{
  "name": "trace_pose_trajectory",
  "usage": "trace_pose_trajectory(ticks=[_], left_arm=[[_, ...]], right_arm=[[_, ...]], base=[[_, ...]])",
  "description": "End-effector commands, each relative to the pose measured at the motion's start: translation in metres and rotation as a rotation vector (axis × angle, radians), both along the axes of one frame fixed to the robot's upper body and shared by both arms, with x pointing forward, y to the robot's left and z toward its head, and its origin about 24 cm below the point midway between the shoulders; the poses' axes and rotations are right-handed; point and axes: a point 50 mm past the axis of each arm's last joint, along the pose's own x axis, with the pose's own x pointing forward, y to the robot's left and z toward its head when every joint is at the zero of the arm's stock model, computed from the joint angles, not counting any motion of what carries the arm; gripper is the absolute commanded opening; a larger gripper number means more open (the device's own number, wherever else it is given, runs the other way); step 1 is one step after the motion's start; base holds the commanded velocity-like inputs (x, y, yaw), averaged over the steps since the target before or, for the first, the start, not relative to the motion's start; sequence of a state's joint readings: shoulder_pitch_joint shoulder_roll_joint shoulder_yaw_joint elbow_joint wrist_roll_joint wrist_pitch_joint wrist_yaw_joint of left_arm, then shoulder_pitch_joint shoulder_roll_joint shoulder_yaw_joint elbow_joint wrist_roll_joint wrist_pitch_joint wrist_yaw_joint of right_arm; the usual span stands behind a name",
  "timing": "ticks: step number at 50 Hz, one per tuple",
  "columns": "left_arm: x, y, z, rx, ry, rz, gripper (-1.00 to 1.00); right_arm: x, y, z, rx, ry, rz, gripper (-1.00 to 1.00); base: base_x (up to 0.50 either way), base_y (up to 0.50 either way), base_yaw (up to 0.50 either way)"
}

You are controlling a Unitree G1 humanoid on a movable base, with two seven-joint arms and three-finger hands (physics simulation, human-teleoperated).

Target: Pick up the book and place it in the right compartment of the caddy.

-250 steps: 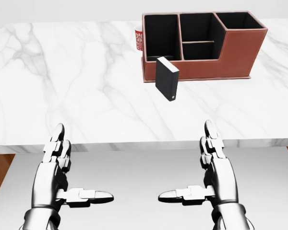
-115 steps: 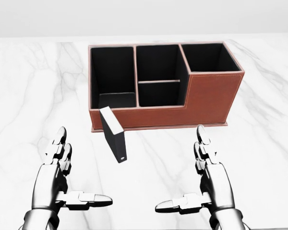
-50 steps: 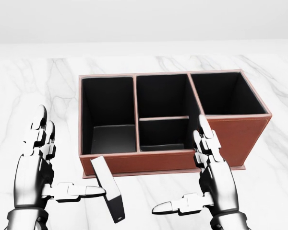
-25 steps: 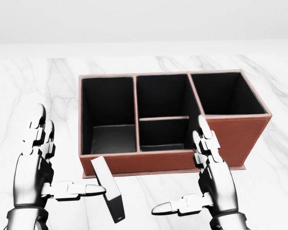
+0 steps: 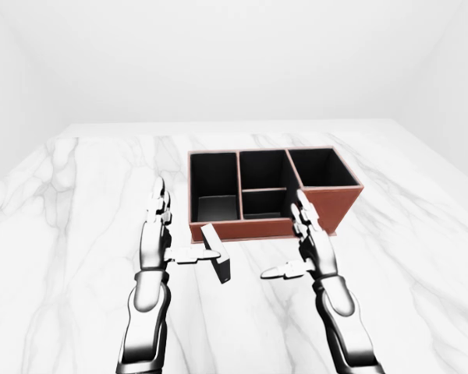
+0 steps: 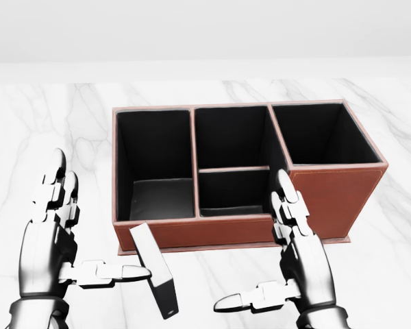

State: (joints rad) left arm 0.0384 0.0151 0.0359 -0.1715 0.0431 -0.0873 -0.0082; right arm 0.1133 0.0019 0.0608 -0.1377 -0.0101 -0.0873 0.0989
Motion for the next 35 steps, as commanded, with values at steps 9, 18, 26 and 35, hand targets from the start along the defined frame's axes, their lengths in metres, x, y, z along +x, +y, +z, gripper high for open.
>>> trace_pose_trajectory(ticks=[9,18,26,35], left_arm=[[0.002,-0.001,-0.004,0.002,0.017,-0.002,1.00],[0.001,-0.002,-0.003,0.002,0.014,-0.002,1.00],[0.001,-0.003,-0.006,0.014,0.024,-0.002,1.00],[0.002,-0.003,-0.006,0.016,0.027,-0.002,1.00]], right_arm=[[0.000,0.011,-0.006,-0.008,0.040,0.031,1.00],[0.000,0.016,-0.007,-0.042,0.070,0.018,1.00],[-0.001,0.022,-0.008,-0.067,0.078,0.041,1.00],[0.001,0.030,-0.006,-0.067,0.104,0.061,1.00]], base=[[0.00,0.00,0.00],[0.00,0.00,0.00],[0.00,0.00,0.00],[0.00,0.00,0.00]])
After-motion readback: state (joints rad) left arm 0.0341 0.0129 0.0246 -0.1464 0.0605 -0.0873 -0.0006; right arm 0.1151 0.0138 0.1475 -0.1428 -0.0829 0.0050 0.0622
